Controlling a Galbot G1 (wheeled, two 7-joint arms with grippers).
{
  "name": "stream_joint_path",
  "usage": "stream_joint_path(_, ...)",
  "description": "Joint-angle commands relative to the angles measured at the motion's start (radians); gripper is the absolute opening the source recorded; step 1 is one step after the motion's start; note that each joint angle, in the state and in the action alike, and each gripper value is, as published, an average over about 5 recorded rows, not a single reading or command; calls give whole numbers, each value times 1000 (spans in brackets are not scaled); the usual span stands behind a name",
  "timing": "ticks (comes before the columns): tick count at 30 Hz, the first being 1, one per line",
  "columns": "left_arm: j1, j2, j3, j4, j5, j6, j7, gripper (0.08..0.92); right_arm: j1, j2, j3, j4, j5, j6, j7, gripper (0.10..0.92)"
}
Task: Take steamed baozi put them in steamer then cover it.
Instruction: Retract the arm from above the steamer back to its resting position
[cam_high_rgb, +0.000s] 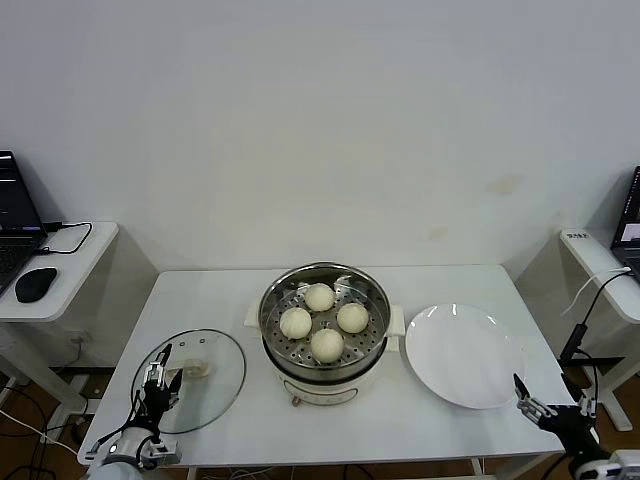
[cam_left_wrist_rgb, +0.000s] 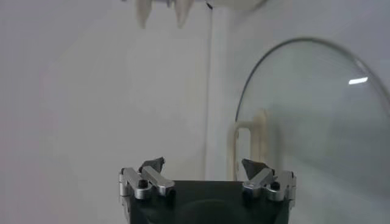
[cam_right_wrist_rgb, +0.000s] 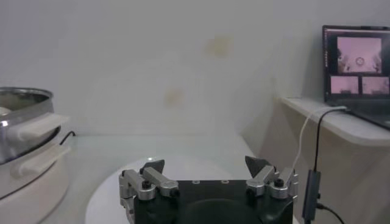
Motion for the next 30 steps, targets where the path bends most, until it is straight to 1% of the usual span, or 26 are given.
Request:
stream_joint_path(1,-112,13,33,97,-15,0,2,823,-14,20,3,5,-7,2,-2,823)
stream_joint_path(7,-133,2,40,109,-32,-1,-5,823,-12,18,-10,-3,-12,3,-2,823)
stream_joint_path(10,-133,-1,46,115,-39,-1,-3,796,-9,17,-17,-7,-14,2,-3,823)
stream_joint_path(13,-131,-5,52,124,-40,-1,-3,723,-9,16,-23,-6,-14,2,-3,823)
stream_joint_path(21,-125,-16,45,133,-42,-11,-22,490,-9,18,-40,-3,-13,5,-3,823)
stream_joint_path(26,-114,-17,32,123,-48,-41,-66,325,-9,20,-43,4,-10,19,4,823)
stream_joint_path(30,-84,-14,-1,79,-36,-64,-116,221,-11,24,-48,12,1,44,21,823)
